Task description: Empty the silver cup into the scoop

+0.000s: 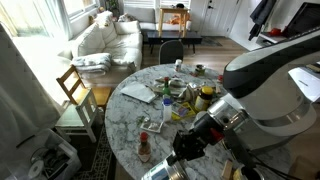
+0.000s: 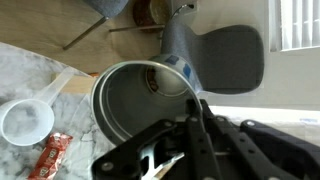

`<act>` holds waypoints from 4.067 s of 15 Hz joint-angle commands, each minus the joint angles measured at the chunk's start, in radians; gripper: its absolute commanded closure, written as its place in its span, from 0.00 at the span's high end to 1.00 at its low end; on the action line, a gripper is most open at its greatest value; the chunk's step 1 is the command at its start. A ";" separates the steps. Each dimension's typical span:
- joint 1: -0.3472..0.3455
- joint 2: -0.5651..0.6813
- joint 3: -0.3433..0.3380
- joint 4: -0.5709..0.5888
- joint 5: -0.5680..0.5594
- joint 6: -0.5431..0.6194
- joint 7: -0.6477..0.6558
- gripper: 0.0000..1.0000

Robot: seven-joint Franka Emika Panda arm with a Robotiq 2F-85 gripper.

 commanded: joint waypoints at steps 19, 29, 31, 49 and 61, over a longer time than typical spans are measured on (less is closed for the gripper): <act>-0.133 0.161 -0.079 -0.071 0.174 -0.381 -0.480 0.01; -0.163 0.196 -0.117 -0.105 0.214 -0.511 -0.656 0.01; -0.170 0.203 -0.126 -0.111 0.213 -0.546 -0.678 0.01; -0.213 0.309 -0.184 -0.136 0.241 -0.780 -0.870 0.01; -0.224 0.344 -0.204 -0.137 0.265 -0.850 -0.941 0.01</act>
